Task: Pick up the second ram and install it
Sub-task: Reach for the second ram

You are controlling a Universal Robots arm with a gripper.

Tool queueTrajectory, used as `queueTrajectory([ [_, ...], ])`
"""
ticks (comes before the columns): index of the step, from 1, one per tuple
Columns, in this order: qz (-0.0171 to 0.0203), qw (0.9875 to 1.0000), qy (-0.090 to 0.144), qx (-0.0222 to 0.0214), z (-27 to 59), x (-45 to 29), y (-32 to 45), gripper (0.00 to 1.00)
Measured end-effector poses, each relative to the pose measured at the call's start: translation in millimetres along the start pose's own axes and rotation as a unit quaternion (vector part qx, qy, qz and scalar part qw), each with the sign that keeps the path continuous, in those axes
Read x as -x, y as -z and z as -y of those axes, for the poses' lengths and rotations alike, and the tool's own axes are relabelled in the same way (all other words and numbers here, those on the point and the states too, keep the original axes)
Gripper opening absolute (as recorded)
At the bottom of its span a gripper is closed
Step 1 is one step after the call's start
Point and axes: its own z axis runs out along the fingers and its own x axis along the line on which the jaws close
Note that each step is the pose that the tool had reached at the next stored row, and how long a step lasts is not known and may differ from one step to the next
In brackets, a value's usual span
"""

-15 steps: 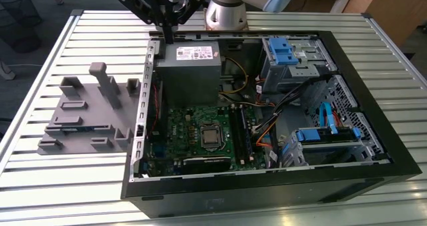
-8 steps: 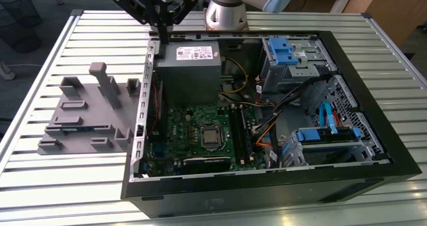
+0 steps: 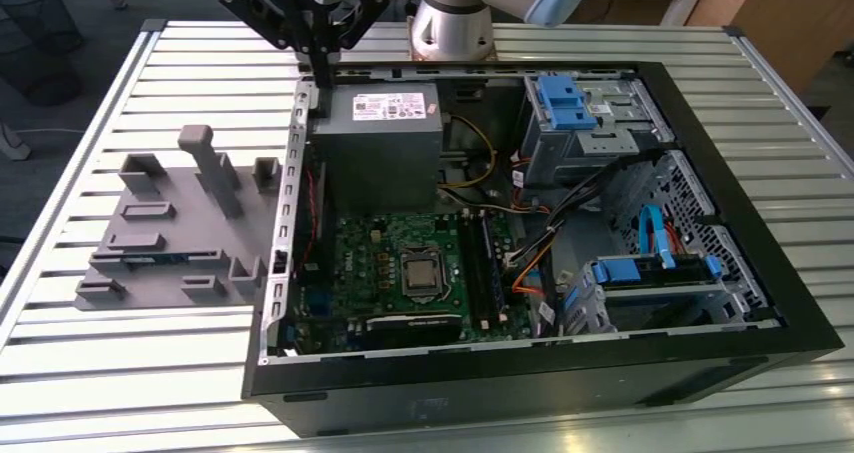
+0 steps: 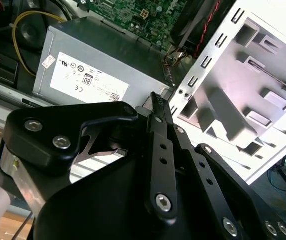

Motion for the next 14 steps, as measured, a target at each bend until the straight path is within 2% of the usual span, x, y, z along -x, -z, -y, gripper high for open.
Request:
queueTrajectory([
  [14,0.0000,1.0000,0.000,0.0000,0.4,-8.5,-0.1,0.11],
])
